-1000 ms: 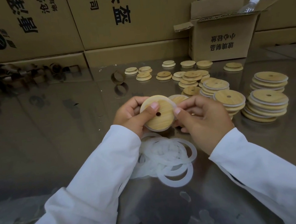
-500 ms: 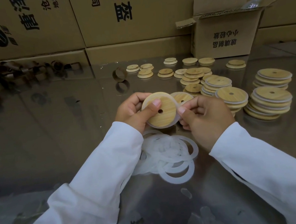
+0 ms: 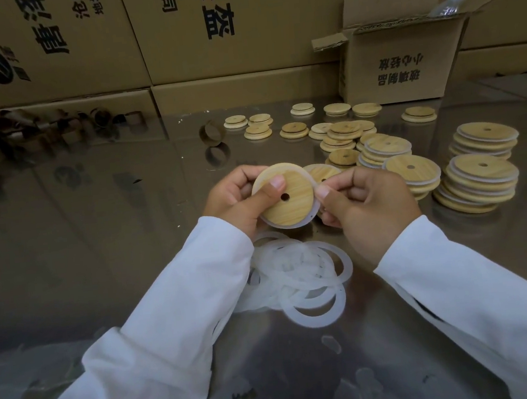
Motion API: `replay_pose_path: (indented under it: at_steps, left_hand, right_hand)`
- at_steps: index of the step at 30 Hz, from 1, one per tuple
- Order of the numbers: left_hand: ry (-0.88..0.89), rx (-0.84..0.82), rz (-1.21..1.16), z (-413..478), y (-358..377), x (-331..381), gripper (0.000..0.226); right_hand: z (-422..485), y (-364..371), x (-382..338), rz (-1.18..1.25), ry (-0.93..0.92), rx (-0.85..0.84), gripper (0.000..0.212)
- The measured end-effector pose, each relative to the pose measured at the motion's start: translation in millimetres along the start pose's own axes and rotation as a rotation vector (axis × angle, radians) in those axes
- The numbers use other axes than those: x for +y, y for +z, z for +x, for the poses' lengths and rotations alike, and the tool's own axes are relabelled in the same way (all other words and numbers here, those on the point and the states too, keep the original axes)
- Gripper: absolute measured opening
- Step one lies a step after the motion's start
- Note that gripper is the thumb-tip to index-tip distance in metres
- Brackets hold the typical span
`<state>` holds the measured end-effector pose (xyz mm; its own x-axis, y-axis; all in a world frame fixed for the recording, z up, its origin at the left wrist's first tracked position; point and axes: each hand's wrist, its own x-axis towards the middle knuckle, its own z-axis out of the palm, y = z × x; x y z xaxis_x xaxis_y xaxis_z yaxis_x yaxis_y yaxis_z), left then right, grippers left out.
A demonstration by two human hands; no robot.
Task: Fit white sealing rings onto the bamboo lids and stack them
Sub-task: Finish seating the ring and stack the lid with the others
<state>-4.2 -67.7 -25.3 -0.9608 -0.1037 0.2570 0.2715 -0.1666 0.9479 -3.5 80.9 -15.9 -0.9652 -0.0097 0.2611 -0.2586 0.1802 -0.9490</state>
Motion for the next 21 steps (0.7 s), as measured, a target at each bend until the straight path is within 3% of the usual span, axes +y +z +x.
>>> replay_pose_path:
  at_steps: [3, 9, 14, 18, 21]
  left_hand:
    - [-0.033, -0.016, -0.017, 1.0, 0.2, 0.0, 0.007]
    - [-0.048, 0.032, -0.051, 1.1, 0.2, 4.2, 0.009]
    - [0.067, 0.437, -0.156, 10.8, -22.1, 18.3, 0.008]
    - [0.025, 0.767, 0.201, 13.9, -45.1, 15.8, 0.012]
    - [-0.101, 0.79, 0.343, 16.7, -49.6, 6.4, 0.024]
  right_hand:
    - [-1.0, 1.1, 0.0, 0.047, 0.02, -0.006, 0.019]
    - [-0.8, -0.8, 2.5, 0.025, -0.005, -0.028, 0.014]
    - [-0.8, -0.8, 5.3, -0.048, -0.043, -0.028, 0.013]
    - [-2.5, 0.1, 7.1, -0.12, -0.103, -0.042, 0.01]
    - [-3.8, 0.9, 8.2, -0.153, -0.13, -0.051, 0.013]
